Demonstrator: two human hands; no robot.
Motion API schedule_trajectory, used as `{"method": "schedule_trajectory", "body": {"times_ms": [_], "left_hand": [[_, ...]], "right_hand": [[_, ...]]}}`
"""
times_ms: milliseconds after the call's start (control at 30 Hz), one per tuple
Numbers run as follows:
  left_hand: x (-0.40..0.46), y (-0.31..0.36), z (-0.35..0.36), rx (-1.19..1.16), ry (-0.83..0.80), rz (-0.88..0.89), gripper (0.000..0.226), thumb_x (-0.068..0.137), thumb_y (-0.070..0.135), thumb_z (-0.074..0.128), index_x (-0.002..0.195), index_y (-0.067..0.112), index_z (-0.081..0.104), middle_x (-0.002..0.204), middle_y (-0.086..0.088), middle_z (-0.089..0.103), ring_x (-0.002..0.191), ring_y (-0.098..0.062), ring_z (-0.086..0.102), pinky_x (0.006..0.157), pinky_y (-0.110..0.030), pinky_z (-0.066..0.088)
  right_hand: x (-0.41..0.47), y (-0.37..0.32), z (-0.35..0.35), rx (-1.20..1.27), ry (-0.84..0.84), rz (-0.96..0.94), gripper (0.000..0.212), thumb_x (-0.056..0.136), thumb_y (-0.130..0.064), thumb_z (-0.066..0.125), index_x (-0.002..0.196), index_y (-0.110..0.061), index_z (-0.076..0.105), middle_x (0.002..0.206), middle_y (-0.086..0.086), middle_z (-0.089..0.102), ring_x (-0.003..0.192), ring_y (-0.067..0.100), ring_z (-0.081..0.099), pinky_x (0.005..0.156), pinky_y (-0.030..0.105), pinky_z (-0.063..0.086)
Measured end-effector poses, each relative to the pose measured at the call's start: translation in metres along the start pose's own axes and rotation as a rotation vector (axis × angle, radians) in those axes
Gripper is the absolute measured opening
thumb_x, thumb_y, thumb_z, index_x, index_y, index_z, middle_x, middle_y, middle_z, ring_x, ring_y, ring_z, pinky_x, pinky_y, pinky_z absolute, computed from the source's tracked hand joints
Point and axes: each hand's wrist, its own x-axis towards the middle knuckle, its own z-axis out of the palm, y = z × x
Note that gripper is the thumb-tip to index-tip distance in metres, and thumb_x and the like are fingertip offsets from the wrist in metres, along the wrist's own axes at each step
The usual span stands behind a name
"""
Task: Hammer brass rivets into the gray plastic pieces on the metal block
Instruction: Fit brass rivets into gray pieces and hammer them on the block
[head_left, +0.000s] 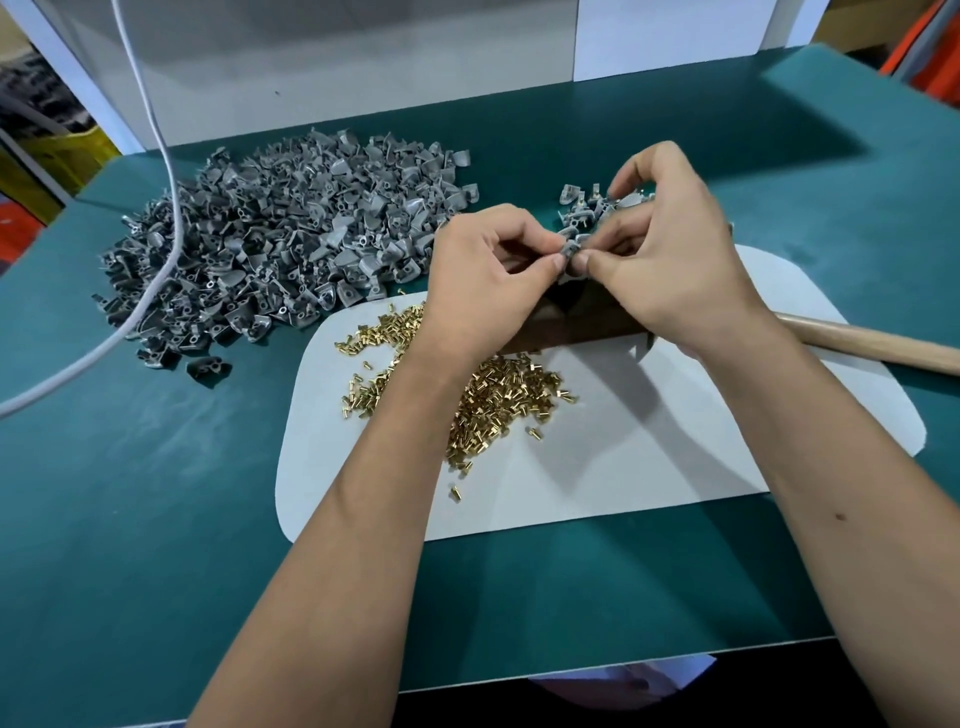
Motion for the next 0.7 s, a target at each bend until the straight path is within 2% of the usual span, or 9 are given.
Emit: {"method": "schedule_trajectory", "body": {"times_ms": [100, 233, 400, 467, 600, 700], "left_hand": [[-0.002, 0.000, 0.000, -0.063, 0.029, -0.064, 0.005, 0.083, -0.004, 0.078, 0.087, -0.001, 0.076, 0.086, -0.012, 0.078, 0.083, -0.029, 0.077, 0.084, -0.050, 0.062], [-0.001, 0.000, 0.000, -0.135, 0.064, -0.087, 0.010, 0.082, -0.003, 0.078, 0.083, 0.006, 0.076, 0.083, -0.012, 0.078, 0.082, -0.032, 0.077, 0.085, -0.048, 0.063], [0.000, 0.000, 0.001, -0.222, 0.088, -0.134, 0.010, 0.081, -0.006, 0.077, 0.084, 0.002, 0.076, 0.077, -0.011, 0.077, 0.072, -0.020, 0.075, 0.074, -0.030, 0.060], [0.000, 0.001, 0.001, -0.253, 0.089, -0.151, 0.013, 0.081, -0.009, 0.076, 0.083, 0.004, 0.076, 0.073, -0.008, 0.076, 0.069, -0.017, 0.073, 0.072, -0.028, 0.059], [-0.001, 0.004, -0.002, -0.346, 0.079, -0.189, 0.014, 0.083, -0.012, 0.073, 0.086, 0.001, 0.075, 0.070, -0.006, 0.075, 0.065, -0.013, 0.071, 0.067, -0.024, 0.058], [-0.001, 0.006, -0.003, -0.377, 0.079, -0.205, 0.014, 0.084, -0.012, 0.073, 0.086, 0.001, 0.076, 0.070, -0.006, 0.075, 0.064, -0.012, 0.071, 0.064, -0.021, 0.057]], "right_hand": [[-0.003, -0.002, 0.002, 0.019, 0.062, -0.015, 0.043, 0.075, -0.012, 0.079, 0.102, -0.022, 0.048, 0.072, -0.008, 0.075, 0.069, 0.013, 0.072, 0.076, 0.043, 0.060], [-0.005, -0.007, 0.006, 0.000, 0.136, -0.093, 0.035, 0.077, -0.013, 0.079, 0.099, -0.019, 0.052, 0.072, -0.010, 0.075, 0.069, 0.008, 0.071, 0.074, 0.040, 0.060], [-0.007, -0.008, 0.006, 0.004, 0.146, -0.177, 0.029, 0.078, -0.010, 0.077, 0.098, -0.012, 0.056, 0.074, -0.010, 0.075, 0.068, 0.007, 0.070, 0.071, 0.030, 0.060], [-0.008, -0.008, 0.007, -0.006, 0.144, -0.235, 0.026, 0.080, -0.008, 0.075, 0.098, -0.009, 0.056, 0.075, -0.007, 0.074, 0.067, 0.009, 0.069, 0.068, 0.027, 0.057], [-0.010, -0.010, 0.010, -0.044, 0.140, -0.357, 0.021, 0.081, -0.003, 0.070, 0.096, -0.006, 0.056, 0.075, 0.002, 0.068, 0.071, 0.015, 0.065, 0.066, 0.030, 0.054], [-0.011, -0.010, 0.011, -0.080, 0.155, -0.418, 0.016, 0.082, -0.001, 0.066, 0.094, -0.006, 0.056, 0.075, 0.002, 0.062, 0.069, 0.018, 0.060, 0.065, 0.035, 0.052]]}}
